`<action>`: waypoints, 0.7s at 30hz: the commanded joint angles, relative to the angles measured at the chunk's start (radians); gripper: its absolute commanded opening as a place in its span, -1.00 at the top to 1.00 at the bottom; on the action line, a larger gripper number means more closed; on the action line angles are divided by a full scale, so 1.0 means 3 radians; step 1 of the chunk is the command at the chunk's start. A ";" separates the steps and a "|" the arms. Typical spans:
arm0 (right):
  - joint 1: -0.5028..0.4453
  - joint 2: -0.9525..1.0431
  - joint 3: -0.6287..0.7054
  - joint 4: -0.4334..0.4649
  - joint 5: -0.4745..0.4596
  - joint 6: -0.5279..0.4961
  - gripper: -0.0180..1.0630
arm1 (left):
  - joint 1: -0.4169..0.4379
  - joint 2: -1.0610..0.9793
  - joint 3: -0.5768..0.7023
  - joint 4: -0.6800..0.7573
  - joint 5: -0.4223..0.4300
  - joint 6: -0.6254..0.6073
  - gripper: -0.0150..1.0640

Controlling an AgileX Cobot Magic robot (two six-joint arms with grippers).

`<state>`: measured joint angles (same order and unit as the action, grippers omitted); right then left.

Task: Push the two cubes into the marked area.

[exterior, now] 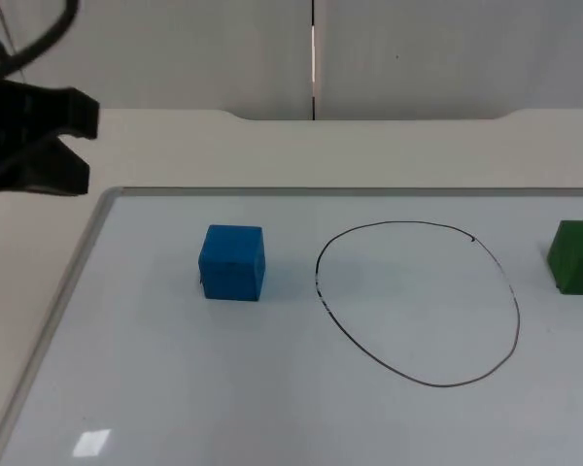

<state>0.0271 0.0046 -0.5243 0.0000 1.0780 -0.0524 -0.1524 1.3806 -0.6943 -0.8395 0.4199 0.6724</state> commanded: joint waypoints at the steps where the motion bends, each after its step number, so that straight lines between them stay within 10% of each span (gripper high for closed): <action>1: -0.0020 -0.0015 0.0029 0.0000 -0.0002 -0.0013 -0.99 | -0.0123 0.0152 -0.0062 -0.0046 -0.0148 0.0008 0.98; 21: -0.0020 -0.0015 0.0029 0.0000 -0.0002 -0.0013 -0.99 | -0.0289 0.0660 -0.0215 -0.0049 -0.0575 0.0008 0.98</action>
<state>0.0271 0.0046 -0.5243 0.0000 1.0780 -0.0524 -0.2325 1.5634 -0.7449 -0.8400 0.2569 0.6724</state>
